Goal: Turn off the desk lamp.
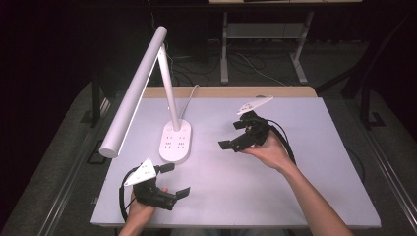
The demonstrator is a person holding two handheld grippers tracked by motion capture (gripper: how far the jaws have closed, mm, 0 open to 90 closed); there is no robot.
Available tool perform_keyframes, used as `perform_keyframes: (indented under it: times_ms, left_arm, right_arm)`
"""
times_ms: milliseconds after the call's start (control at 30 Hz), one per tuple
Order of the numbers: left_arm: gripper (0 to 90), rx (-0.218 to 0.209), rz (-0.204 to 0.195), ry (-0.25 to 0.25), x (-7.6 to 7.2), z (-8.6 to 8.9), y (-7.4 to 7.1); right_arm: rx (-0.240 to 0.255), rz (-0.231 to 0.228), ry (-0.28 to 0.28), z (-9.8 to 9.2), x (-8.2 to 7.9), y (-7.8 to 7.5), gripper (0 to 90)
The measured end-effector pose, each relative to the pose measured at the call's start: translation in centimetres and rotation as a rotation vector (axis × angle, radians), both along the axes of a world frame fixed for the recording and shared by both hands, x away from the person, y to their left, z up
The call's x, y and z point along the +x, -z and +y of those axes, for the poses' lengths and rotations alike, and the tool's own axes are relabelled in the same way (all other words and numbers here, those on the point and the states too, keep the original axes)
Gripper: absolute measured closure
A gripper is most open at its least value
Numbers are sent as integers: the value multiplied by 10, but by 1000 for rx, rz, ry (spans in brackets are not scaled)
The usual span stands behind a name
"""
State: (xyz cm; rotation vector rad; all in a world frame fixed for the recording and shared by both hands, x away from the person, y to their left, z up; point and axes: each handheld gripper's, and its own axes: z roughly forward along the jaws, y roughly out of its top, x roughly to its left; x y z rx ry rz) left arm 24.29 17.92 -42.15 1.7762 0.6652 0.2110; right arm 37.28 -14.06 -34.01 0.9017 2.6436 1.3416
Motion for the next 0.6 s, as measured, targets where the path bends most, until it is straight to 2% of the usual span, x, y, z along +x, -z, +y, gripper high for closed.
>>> perform_keyframes:
  times_ms: [233, 600]
  left_arm:
    - [0, -1, -1, -1, 1, 2, 0]
    - [0, -1, 1, -3, 1, 3, 0]
  right_arm:
    - [6, 20, -7, 17, 15, 4, 8]
    - [5, 17, -29, 39, 35, 8, 8]
